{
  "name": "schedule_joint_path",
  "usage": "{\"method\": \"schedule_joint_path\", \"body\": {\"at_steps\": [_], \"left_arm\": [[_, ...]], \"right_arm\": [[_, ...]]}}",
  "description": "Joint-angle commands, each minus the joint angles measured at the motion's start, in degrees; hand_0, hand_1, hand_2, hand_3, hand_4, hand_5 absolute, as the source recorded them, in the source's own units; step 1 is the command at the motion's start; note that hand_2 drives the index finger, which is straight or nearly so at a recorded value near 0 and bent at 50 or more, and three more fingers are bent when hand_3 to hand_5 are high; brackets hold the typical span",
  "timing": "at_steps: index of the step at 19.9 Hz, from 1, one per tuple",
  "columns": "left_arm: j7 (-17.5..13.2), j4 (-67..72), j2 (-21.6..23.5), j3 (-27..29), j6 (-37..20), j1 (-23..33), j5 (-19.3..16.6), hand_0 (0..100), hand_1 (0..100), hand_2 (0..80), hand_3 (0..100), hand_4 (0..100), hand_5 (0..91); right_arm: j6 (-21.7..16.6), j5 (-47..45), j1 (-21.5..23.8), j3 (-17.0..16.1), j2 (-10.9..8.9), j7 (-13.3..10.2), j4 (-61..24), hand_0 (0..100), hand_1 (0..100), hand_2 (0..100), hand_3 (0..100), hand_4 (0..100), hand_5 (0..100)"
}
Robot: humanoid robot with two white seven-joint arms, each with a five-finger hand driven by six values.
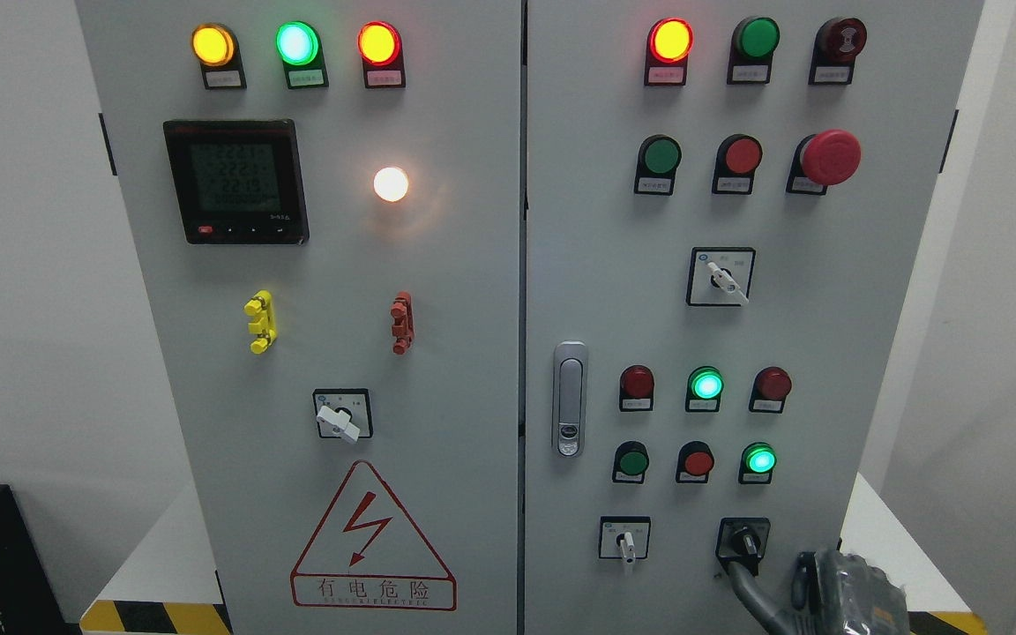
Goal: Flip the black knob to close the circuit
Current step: 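Raise the right hand up to the small black rotary knob, then grip the black knob with the right hand and twist it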
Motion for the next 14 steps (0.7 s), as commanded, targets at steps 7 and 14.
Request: {"method": "schedule_joint_path", "body": {"at_steps": [7, 14], "left_arm": [[0.09, 1.23, 0.00, -1.14, 0.00, 0.00, -1.23, 12, 56, 0.0, 0, 0, 0.0], [0.09, 1.23, 0.00, -1.14, -0.09, 0.00, -1.14, 12, 56, 0.0, 0, 0, 0.0]], "right_arm": [[0.08, -0.13, -0.48, -1.04, -0.30, -0.06, 0.55, 0, 14, 79, 96, 78, 80], [0.08, -0.22, -0.48, -1.66, -0.39, 0.03, 0.28, 0, 14, 79, 96, 78, 80]]}}
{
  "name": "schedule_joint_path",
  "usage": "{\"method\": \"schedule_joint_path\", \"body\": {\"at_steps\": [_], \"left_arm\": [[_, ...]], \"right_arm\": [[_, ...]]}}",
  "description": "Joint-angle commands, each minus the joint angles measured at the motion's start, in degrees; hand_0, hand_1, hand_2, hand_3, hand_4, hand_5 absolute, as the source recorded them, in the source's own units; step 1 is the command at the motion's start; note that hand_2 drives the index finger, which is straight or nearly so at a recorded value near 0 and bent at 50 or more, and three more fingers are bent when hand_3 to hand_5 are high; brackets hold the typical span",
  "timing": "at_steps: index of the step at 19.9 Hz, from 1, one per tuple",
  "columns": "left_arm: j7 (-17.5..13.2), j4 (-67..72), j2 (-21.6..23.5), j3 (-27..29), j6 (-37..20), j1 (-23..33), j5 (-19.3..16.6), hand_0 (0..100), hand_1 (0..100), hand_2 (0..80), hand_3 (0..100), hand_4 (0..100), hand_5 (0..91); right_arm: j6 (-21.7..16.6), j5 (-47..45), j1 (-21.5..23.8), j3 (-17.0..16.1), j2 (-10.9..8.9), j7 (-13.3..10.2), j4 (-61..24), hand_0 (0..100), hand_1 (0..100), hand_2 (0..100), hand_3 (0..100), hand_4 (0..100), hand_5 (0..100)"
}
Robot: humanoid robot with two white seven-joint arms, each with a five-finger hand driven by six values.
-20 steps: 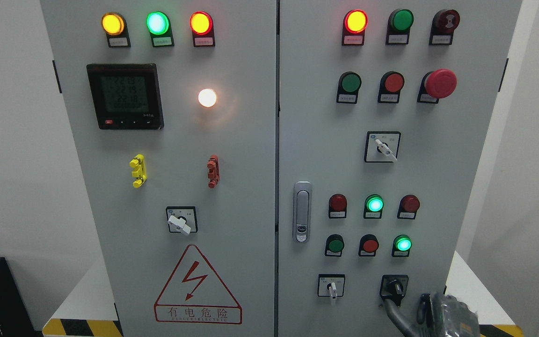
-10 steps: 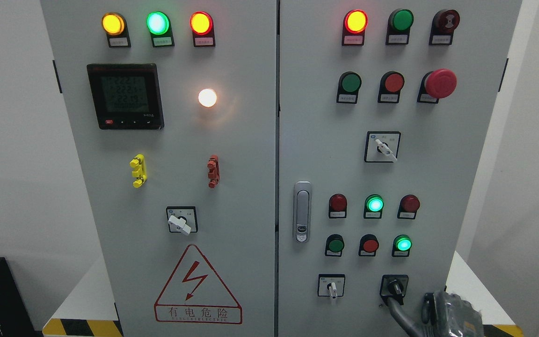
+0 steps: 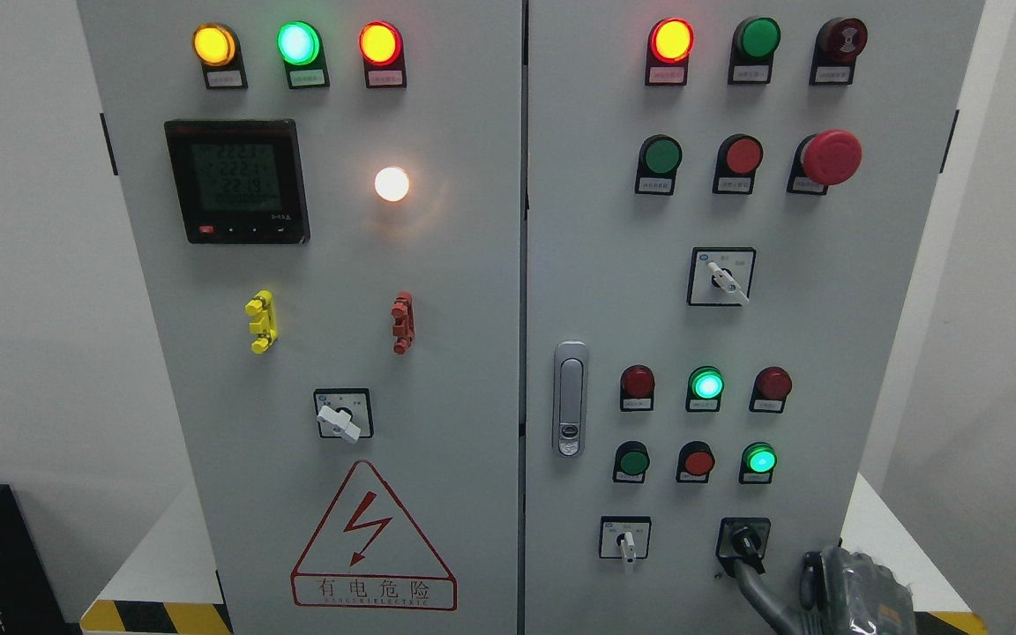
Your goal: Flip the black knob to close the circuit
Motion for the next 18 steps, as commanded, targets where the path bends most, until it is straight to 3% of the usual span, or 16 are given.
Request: {"method": "schedule_joint_path", "body": {"at_steps": [1, 18], "left_arm": [[0.04, 1.23, 0.00, -1.14, -0.15, 0.00, -1.23, 12, 56, 0.0, 0, 0, 0.0], [-0.05, 1.23, 0.00, -1.23, -0.15, 0.00, -1.23, 12, 56, 0.0, 0, 0, 0.0]], "right_arm": [[0.12, -0.14, -0.06, -0.87, -0.17, 0.03, -0.04, 0, 14, 79, 96, 78, 80], [0.12, -0.76, -0.50, -0.96, -0.25, 0.03, -0.39, 0, 14, 79, 96, 78, 80]]}}
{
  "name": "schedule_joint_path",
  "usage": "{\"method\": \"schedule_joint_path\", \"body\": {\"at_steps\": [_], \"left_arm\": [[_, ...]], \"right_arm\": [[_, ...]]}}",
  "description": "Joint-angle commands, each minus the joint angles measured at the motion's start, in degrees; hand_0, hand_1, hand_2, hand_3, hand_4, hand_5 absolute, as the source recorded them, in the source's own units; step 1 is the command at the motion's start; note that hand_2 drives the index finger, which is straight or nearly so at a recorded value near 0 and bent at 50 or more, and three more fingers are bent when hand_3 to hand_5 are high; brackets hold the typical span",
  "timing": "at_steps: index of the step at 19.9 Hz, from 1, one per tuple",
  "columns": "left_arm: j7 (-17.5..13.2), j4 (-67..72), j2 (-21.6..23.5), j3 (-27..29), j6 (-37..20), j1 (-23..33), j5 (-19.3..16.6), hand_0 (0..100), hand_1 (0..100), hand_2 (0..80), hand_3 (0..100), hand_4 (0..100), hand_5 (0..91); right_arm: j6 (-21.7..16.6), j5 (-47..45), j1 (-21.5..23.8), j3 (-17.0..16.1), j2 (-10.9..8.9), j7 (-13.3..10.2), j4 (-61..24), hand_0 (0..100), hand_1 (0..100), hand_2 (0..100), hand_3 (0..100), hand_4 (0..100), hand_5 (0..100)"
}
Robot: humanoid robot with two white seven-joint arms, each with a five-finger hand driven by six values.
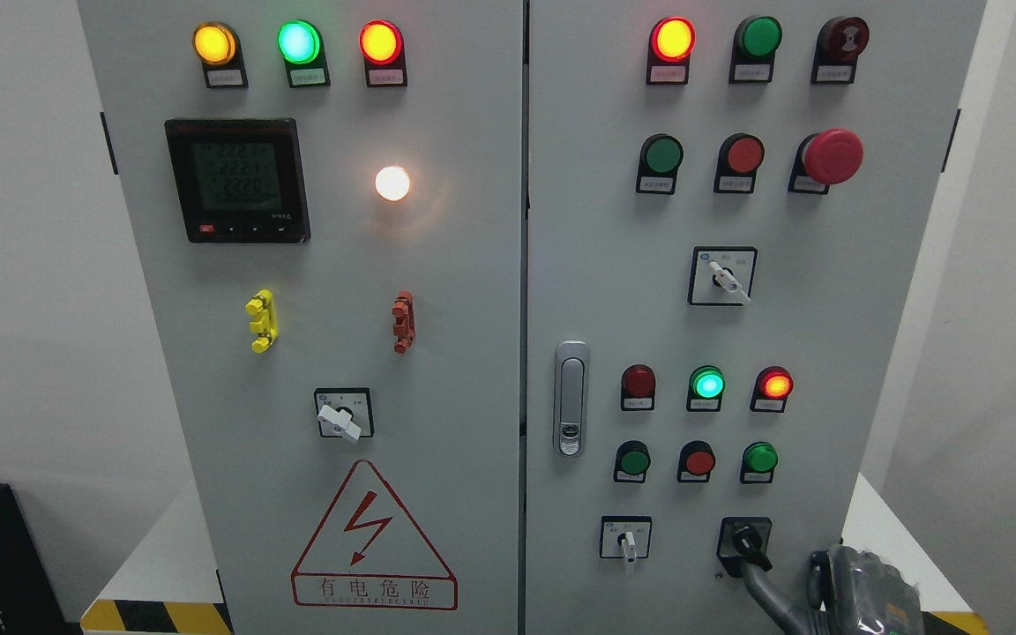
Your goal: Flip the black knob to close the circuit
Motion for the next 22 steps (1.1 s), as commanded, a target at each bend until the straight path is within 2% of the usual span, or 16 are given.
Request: {"method": "schedule_joint_path", "body": {"at_steps": [1, 8, 17, 22], "left_arm": [[-0.28, 1.23, 0.00, -1.14, 0.02, 0.00, -1.23, 12, 56, 0.0, 0, 0, 0.0], [-0.28, 1.23, 0.00, -1.14, 0.02, 0.00, -1.14, 12, 56, 0.0, 0, 0, 0.0], [-0.28, 1.23, 0.00, -1.14, -0.07, 0.00, -1.14, 12, 56, 0.0, 0, 0, 0.0], [-0.28, 1.23, 0.00, -1.14, -0.07, 0.00, -1.23, 12, 56, 0.0, 0, 0, 0.0]], "right_arm": [[-0.05, -0.26, -0.11, -0.24, -0.07, 0.03, -0.46, 0, 14, 79, 96, 78, 80], [-0.49, -0.87, 0.24, -0.07, 0.02, 0.12, -1.52, 0, 14, 78, 96, 78, 80], [-0.75, -1.14, 1.11, 1.86, 0.37, 0.12, -2.13, 0, 15, 78, 96, 78, 80], [-0.84, -1.05, 1.99, 2.30, 0.29, 0.82, -2.31, 0, 15, 78, 95, 78, 80]]}}
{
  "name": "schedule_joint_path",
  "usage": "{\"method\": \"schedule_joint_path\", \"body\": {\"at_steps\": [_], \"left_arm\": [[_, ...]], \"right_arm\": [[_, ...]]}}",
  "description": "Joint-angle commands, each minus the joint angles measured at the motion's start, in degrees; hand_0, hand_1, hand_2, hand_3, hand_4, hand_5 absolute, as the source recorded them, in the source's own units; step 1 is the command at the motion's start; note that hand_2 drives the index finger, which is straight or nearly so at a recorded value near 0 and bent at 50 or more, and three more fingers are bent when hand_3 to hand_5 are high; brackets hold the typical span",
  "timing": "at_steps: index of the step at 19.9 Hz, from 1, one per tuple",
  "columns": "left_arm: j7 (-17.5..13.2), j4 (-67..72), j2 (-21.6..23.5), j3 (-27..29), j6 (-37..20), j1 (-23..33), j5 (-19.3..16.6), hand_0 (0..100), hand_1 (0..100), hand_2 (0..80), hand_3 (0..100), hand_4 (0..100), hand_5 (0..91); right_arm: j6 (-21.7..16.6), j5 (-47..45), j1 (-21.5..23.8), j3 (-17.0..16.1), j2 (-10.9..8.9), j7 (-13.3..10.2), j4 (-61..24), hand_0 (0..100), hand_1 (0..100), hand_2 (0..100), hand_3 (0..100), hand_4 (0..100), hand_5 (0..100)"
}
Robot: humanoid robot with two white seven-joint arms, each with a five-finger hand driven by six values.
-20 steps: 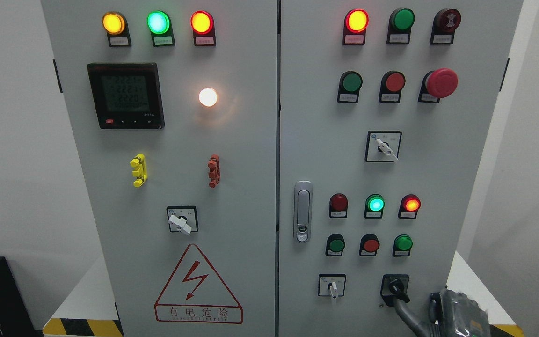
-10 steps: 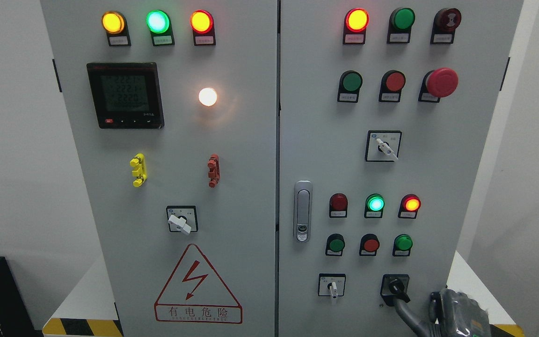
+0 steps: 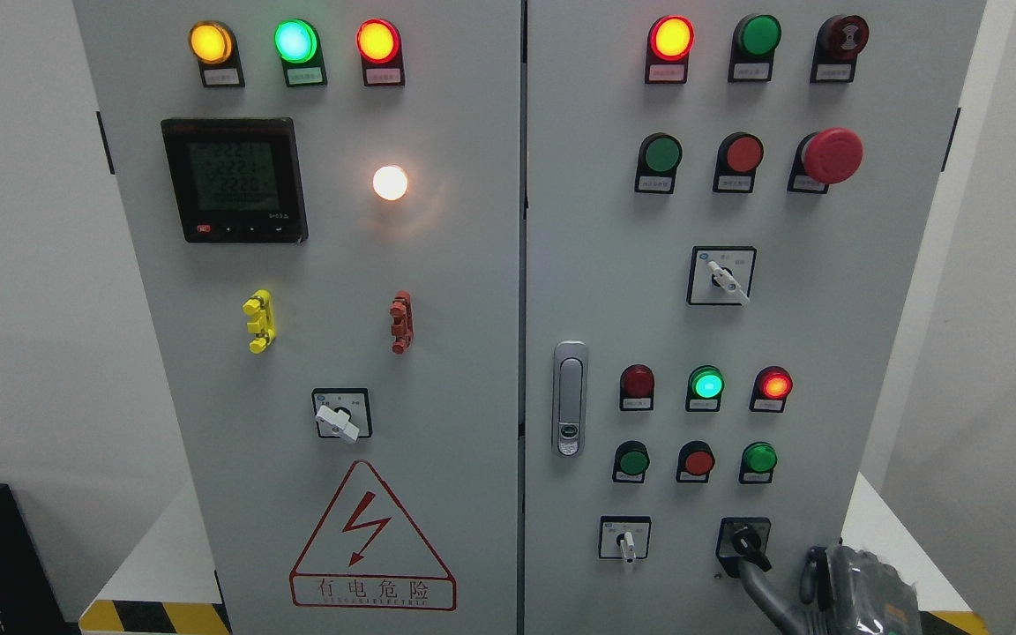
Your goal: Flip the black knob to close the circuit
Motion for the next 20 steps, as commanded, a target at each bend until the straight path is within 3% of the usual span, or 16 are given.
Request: {"method": "schedule_joint_path", "body": {"at_steps": [1, 13, 20], "left_arm": [[-0.04, 1.23, 0.00, -1.23, 0.04, 0.00, -1.23, 12, 56, 0.0, 0, 0, 0.0], [0.05, 1.23, 0.00, -1.14, 0.04, 0.00, -1.14, 12, 56, 0.0, 0, 0, 0.0], [0.05, 1.23, 0.00, -1.14, -0.05, 0.00, -1.23, 12, 56, 0.0, 0, 0, 0.0]], "right_arm": [[-0.10, -0.01, 1.04, 2.01, 0.11, 0.47, -0.97, 0, 15, 78, 95, 78, 80], [-2.03, -0.27, 3.68, 2.28, 0.46, 0.21, -4.22, 0, 15, 78, 95, 78, 79], [-1.95, -7.55, 7.54, 4.56, 0.81, -0.58, -9.49, 0, 15, 72, 90, 74, 75]]}}
